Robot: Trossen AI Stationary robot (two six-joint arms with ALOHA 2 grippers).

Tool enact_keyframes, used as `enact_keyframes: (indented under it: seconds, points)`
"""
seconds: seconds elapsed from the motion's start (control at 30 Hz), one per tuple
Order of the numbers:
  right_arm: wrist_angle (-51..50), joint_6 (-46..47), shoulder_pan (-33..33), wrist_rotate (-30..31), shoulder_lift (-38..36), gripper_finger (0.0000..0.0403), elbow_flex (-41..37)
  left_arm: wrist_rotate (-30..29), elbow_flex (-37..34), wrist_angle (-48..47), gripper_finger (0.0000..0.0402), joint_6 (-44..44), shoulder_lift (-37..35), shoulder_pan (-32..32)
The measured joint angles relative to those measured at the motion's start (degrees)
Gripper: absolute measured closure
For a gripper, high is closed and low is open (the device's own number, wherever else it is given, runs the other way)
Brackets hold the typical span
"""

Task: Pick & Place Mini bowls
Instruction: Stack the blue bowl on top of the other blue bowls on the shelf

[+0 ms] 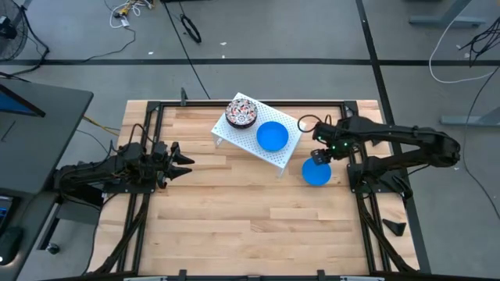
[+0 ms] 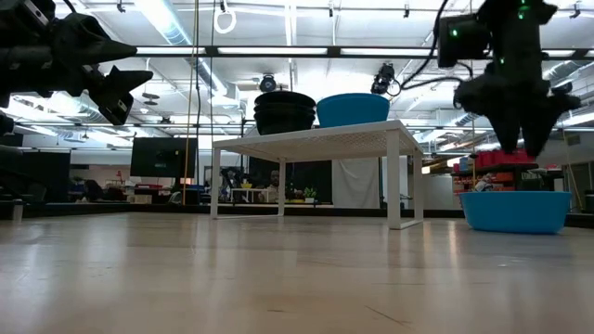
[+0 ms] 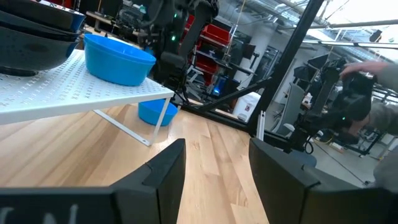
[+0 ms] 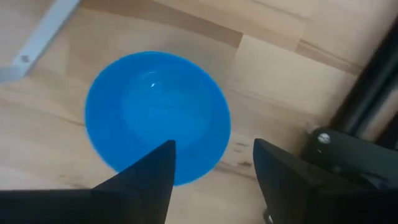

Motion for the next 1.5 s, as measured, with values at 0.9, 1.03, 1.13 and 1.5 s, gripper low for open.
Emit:
enact_keyframes:
  seconds: [0.9, 1.03, 1.13, 1.5]
  points:
    - [21.72, -0.28, 0.0, 0.03, 0.02, 0.0188, -19.89, 0.0, 0.04, 0.0, 0.022, 0.04, -0.02, 0.0]
    - [21.47, 0.64, 0.0, 0.02, 0.02, 0.0196, -19.89, 0.0, 0.04, -0.02, 0.022, 0.04, 0.0, 0.0]
    - [21.22, 1.72, -0.02, -0.03, 0.02, 0.0218, -19.89, 0.0, 0.04, -0.02, 0.022, 0.01, 0.0, 0.0]
    - [20.18, 1.75, 0.0, -2.6, 0.02, 0.0365, -19.89, 0.0, 0.04, -0.02, 0.022, 0.02, 0.0, 0.0]
